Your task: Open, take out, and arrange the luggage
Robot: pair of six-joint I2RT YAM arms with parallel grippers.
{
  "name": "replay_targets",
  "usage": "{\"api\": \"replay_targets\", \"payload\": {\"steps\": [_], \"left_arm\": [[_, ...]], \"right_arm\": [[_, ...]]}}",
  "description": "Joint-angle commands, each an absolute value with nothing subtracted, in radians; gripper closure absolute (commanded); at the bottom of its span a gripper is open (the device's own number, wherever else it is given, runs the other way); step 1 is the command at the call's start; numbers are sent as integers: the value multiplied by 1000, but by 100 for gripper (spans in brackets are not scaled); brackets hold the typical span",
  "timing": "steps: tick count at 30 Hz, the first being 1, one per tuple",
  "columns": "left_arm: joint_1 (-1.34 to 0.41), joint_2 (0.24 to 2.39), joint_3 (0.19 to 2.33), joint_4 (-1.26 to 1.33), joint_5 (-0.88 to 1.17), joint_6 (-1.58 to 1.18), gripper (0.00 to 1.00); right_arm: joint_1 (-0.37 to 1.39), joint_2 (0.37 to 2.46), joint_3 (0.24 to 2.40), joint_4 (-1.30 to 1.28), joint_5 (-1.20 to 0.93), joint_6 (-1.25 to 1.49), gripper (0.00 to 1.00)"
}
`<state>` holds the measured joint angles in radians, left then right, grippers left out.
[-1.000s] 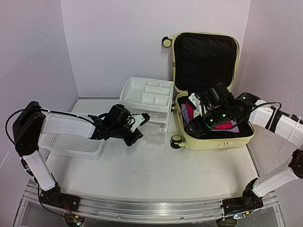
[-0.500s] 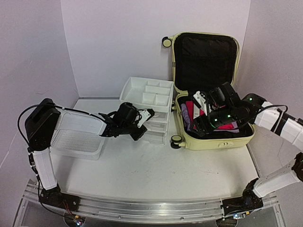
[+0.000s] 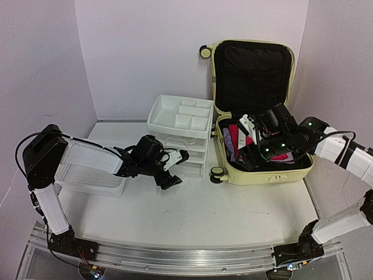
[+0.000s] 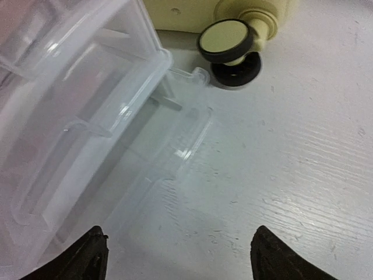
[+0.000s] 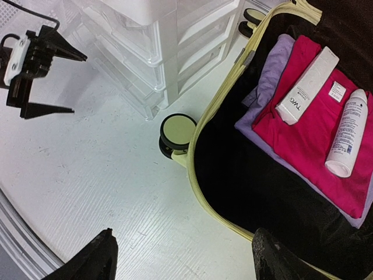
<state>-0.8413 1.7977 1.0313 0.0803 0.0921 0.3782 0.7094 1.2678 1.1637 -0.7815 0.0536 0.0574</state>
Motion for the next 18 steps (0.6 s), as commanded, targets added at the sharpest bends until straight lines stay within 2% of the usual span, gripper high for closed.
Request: {"api": "replay_targets", "payload": {"steps": [1, 5, 18], "left_arm": [[-832, 1760, 1016, 143, 261, 533, 11], [-823, 1815, 1057, 146, 253, 624, 7], [-815, 1962, 1157, 145, 205, 716, 9]], "right_arm": [[710, 1265, 1177, -761, 61, 68, 22], [710, 1253, 1171, -760, 66, 67, 21], [710, 1226, 1160, -761, 78, 80, 22]]}}
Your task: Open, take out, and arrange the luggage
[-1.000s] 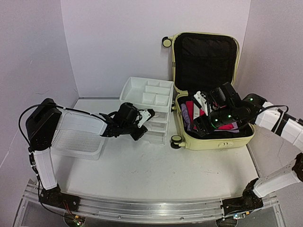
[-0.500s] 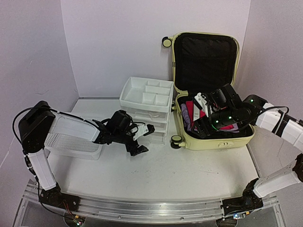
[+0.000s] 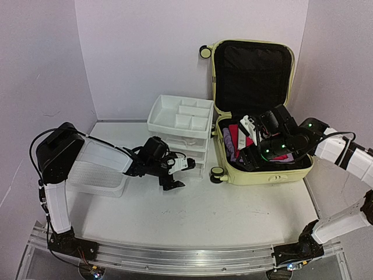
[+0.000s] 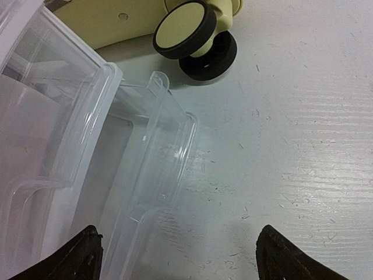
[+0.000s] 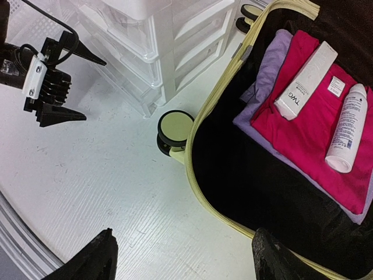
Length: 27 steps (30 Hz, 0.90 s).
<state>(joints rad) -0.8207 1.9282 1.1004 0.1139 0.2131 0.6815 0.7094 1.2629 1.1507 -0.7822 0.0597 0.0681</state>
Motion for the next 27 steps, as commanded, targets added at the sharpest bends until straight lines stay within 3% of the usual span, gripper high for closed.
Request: {"api": "replay_targets", "payload": {"steps": [1, 13, 19, 27], "left_arm": [[-815, 1968, 1158, 145, 203, 716, 9], [-822, 1852, 1034, 119, 258, 631, 27], [-832, 1796, 968, 77, 286, 562, 29], [-854, 1723, 901, 65, 328, 480, 30]], "right_arm": [[711, 1228, 1162, -761, 78, 78, 22], [710, 1290, 1183, -746, 79, 74, 22], [670, 1357, 1216, -720, 94, 126, 21], [479, 1493, 1302, -699, 108, 265, 19]]}}
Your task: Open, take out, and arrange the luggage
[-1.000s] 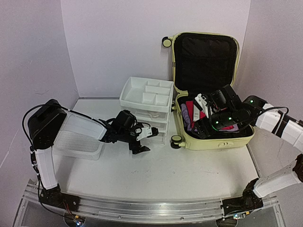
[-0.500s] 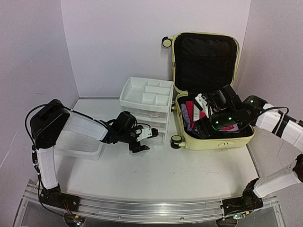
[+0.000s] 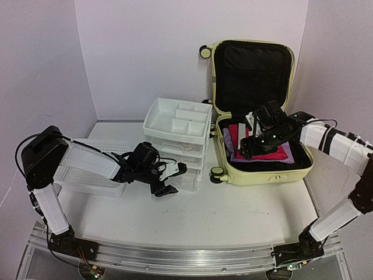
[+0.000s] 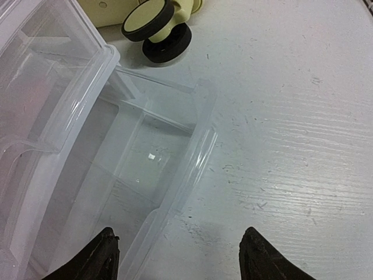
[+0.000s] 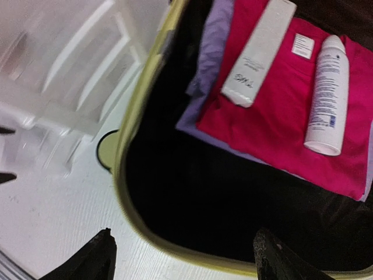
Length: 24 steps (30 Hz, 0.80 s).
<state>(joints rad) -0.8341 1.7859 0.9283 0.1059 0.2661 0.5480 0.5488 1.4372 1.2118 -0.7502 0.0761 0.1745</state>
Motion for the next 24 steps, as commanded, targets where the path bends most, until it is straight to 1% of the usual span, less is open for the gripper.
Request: {"api": "replay_targets", "payload": {"steps": [1, 5, 6, 10, 13, 15, 17, 18, 20, 24], "left_arm": [[-858, 1717, 897, 64, 335, 472, 30], [-875, 1706, 896, 58, 359, 445, 30], [-878, 1704, 896, 55, 370, 440, 29], [-882, 1695, 895, 41, 403, 424, 31], [-882, 1691, 902, 11, 430, 428, 31], [-882, 1692, 910, -32, 447, 432, 31], [-882, 1690, 912, -60, 455, 436, 31], [-882, 1688, 910, -69, 452, 436, 31], [-882, 1681, 905, -77, 450, 436, 31], [-882, 1647, 903, -86, 465, 426, 26]], "right_arm": [[462, 1520, 1324, -699, 106, 274, 20], [406, 1638, 1428, -698, 119, 308, 21], [397, 1671, 1456, -697, 112, 314, 23], [383, 1815, 1581, -694, 124, 315, 26], [380, 1918, 1677, -699, 123, 314, 25], [379, 1978, 1738, -712, 127, 319, 23], [380, 2030, 1791, -730, 158, 329, 23], [379, 2051, 1814, -743, 180, 333, 24], [379, 2085, 1851, -767, 230, 341, 30], [380, 2143, 1903, -776, 285, 349, 32]]}}
